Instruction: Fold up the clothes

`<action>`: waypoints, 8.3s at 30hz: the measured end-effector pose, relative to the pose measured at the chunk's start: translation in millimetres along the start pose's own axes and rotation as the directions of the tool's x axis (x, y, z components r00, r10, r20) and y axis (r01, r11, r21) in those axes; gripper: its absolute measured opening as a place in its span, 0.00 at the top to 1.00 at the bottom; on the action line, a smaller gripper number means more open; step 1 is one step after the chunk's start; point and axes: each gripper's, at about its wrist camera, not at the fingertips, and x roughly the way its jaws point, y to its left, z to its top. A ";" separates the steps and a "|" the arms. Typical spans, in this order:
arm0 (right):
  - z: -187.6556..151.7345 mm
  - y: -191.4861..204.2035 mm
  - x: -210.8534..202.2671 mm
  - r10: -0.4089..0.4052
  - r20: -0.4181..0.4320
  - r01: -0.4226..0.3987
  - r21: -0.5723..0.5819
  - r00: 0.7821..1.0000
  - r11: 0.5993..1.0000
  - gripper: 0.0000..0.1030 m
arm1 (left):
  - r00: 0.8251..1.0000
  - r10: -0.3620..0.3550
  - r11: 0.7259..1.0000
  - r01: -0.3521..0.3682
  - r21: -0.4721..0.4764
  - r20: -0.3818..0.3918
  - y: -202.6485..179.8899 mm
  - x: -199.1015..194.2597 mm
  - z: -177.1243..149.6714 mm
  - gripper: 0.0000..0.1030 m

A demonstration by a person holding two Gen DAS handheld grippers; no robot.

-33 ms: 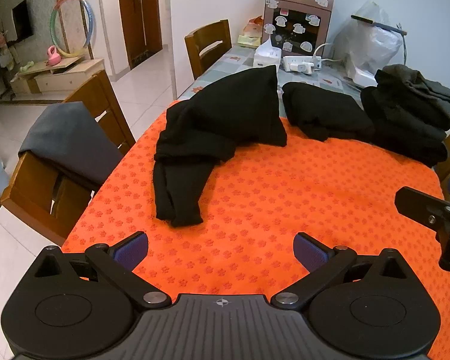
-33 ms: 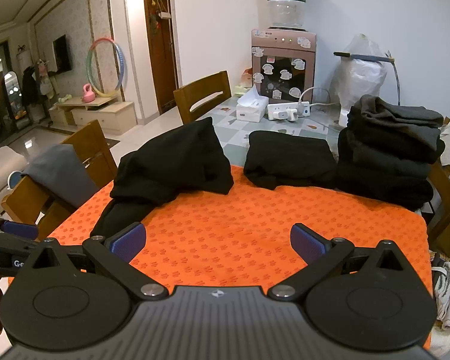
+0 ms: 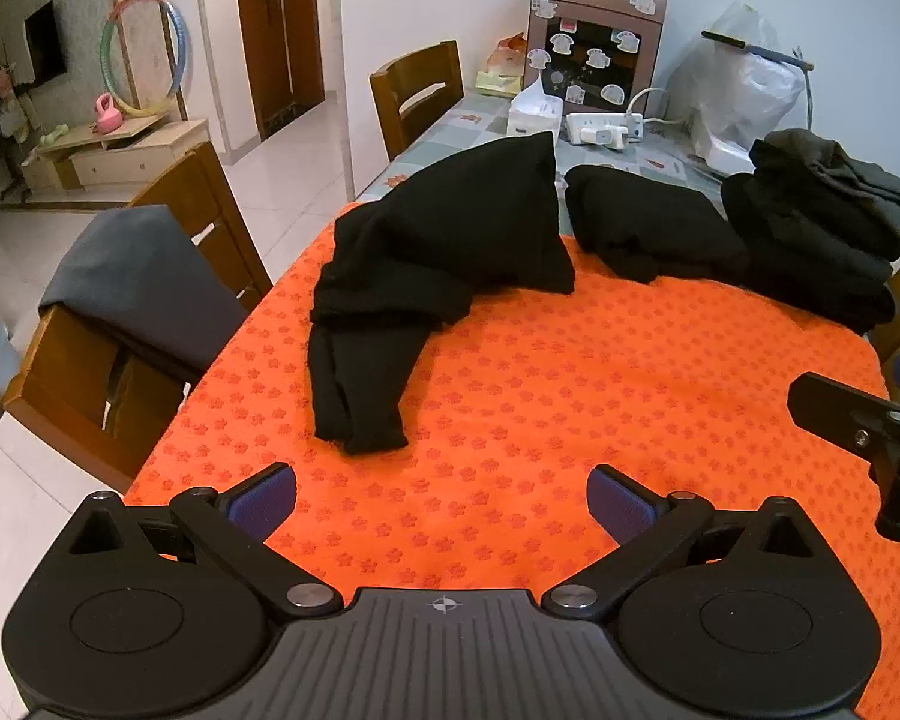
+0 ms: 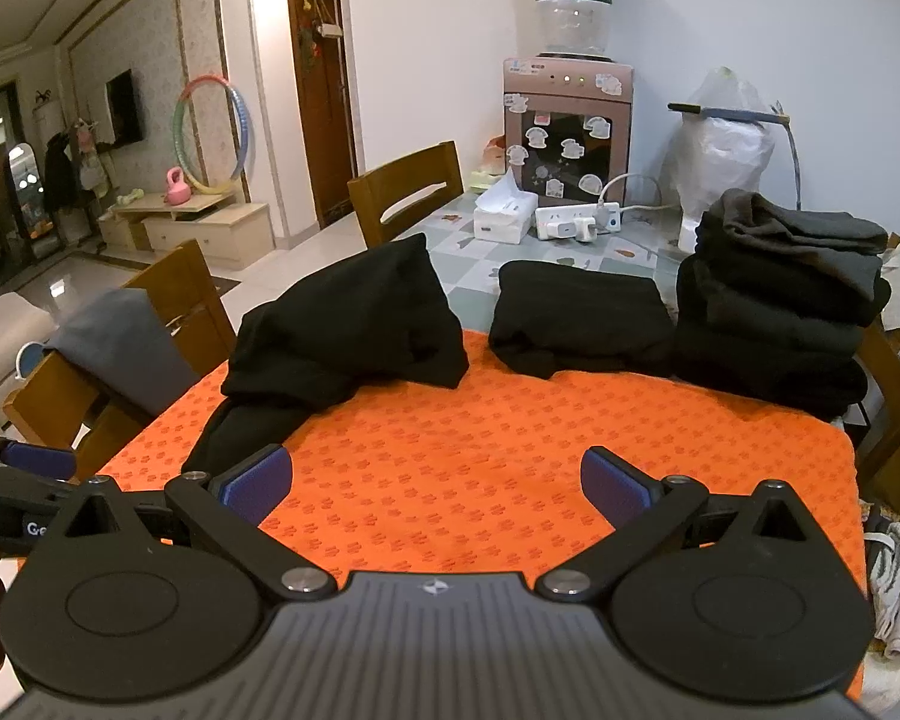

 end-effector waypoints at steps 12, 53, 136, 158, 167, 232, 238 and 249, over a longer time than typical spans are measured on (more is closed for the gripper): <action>-0.4 8.6 -2.2 0.010 -0.006 -0.010 -0.037 1.000 0.999 0.00 | 0.999 0.016 1.000 -0.016 -0.008 0.036 3.7 -6.6 -1.4 0.00; 1.4 -7.6 11.0 0.030 -0.034 -0.031 -0.028 0.999 0.999 0.00 | 1.000 0.024 0.999 -0.025 -0.025 -0.013 -7.2 4.8 3.4 0.00; 57.2 -50.3 12.7 -0.118 -0.066 0.124 0.086 0.991 0.989 0.97 | 0.965 -0.250 0.857 0.256 0.448 -0.074 72.4 91.0 14.4 0.01; -124.7 -266.4 -88.5 -0.269 -0.363 0.390 0.317 0.892 0.865 0.91 | 0.964 -0.229 0.781 0.264 0.566 -0.134 -75.7 85.7 -42.3 0.05; -112.8 -248.8 -85.5 -0.257 -0.380 0.349 0.197 0.889 0.916 0.62 | 0.984 -0.129 0.778 0.180 0.601 -0.126 -88.4 107.2 -46.5 0.11; -56.4 -195.9 -115.5 -0.462 -0.179 0.495 0.325 0.869 0.805 0.95 | 0.982 -0.166 0.943 0.131 0.305 0.090 36.6 97.4 45.4 0.90; -79.5 -222.9 -161.0 -0.527 -0.187 0.553 0.416 0.829 0.722 0.95 | 0.976 -0.153 0.977 0.126 0.170 0.153 61.6 73.2 69.2 0.90; -55.5 -225.8 -176.3 -0.491 -0.094 0.478 0.444 0.866 0.758 0.95 | 0.943 -0.110 0.990 0.075 0.123 0.313 74.4 25.4 100.8 0.90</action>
